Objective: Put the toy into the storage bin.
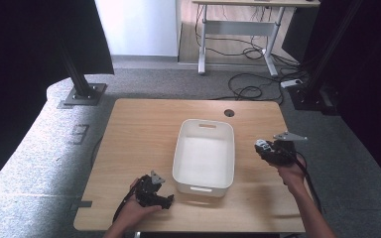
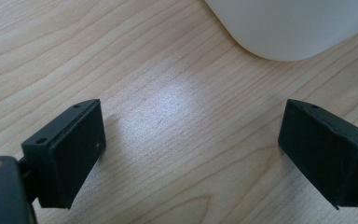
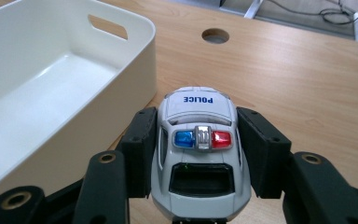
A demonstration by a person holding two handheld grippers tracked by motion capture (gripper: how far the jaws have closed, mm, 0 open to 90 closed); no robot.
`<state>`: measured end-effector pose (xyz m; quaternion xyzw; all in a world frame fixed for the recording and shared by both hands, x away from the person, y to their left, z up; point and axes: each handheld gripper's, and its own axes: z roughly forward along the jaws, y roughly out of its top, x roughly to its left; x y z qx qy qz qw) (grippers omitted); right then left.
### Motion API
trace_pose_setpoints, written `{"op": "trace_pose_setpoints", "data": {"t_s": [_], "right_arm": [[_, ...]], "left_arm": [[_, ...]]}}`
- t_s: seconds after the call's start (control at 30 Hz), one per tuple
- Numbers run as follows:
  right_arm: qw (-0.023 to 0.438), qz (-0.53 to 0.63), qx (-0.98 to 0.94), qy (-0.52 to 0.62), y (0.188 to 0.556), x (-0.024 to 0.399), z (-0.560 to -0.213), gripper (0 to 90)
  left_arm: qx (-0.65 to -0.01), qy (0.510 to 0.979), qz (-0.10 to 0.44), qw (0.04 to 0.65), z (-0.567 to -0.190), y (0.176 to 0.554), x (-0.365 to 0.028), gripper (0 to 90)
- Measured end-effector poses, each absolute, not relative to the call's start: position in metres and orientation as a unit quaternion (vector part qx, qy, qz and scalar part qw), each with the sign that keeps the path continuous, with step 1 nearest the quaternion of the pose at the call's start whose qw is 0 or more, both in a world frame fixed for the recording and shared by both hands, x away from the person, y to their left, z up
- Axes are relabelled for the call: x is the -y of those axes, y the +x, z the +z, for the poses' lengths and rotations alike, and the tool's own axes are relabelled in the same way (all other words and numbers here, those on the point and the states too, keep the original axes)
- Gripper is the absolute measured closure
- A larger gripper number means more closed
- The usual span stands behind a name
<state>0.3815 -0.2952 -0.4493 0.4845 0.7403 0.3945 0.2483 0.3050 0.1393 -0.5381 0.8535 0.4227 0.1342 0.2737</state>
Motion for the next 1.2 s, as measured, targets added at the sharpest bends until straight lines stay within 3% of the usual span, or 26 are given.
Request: {"op": "trace_pose_setpoints", "data": {"t_s": [1.2], "right_arm": [[0.225,0.442,-0.756,0.428,0.373,0.224,-0.424,50.4]], "left_arm": [[-0.421,0.854,0.134,0.274,-0.538,0.305,-0.138,6.9]]}}
